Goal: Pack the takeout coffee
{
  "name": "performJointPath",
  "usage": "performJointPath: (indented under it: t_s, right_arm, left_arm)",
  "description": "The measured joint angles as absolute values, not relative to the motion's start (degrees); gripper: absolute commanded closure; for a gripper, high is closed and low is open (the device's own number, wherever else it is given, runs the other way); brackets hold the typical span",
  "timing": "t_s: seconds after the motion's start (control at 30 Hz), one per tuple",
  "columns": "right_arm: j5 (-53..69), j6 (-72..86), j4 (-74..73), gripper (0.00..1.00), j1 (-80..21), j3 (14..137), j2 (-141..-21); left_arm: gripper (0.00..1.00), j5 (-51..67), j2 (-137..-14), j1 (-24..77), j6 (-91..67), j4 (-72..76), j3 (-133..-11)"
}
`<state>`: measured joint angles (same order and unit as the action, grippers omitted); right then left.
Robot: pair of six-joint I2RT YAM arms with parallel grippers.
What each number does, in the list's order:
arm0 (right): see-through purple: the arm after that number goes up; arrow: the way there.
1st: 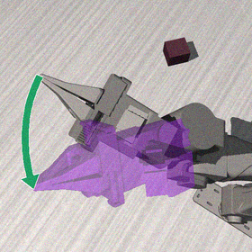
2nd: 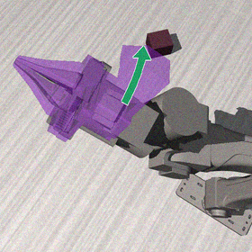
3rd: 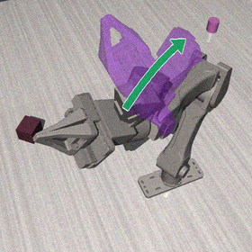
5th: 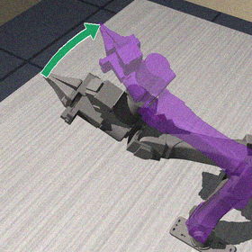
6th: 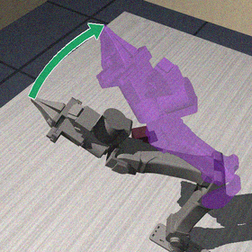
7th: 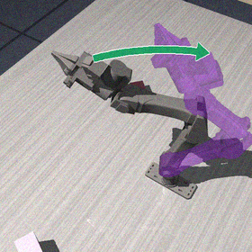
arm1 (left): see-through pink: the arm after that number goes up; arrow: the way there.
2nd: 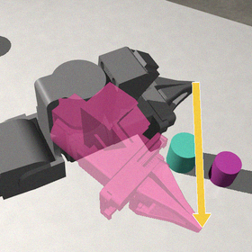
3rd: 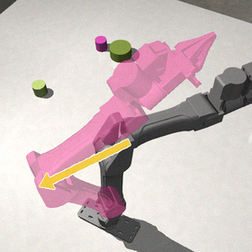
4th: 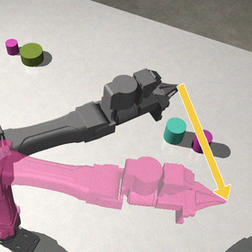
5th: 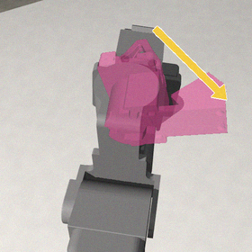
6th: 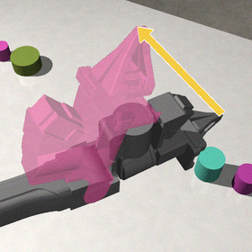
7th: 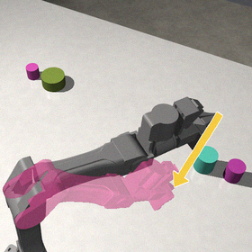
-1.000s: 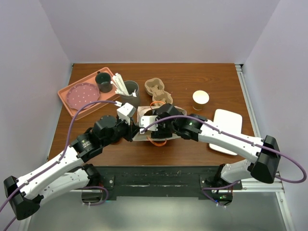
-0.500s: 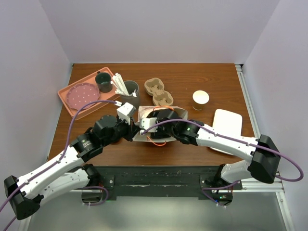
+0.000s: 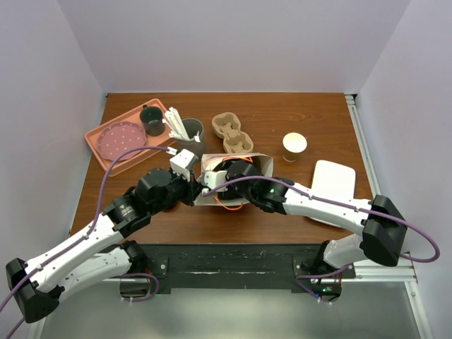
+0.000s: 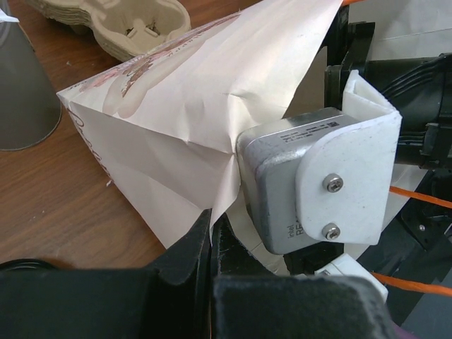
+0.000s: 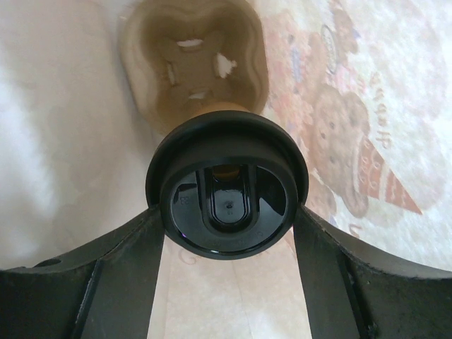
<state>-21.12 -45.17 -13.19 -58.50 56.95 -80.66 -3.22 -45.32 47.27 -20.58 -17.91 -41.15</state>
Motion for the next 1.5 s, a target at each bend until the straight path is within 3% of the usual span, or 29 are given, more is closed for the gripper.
performJointPath:
  t_s: [1.5]
  right_arm:
    - [-20.0,-46.5,-28.8,1.0,-57.1,58.4,-72.2]
  left_arm:
    - [1.0,-2.4,-46.1,47.4,-20.0,-21.6,-43.3]
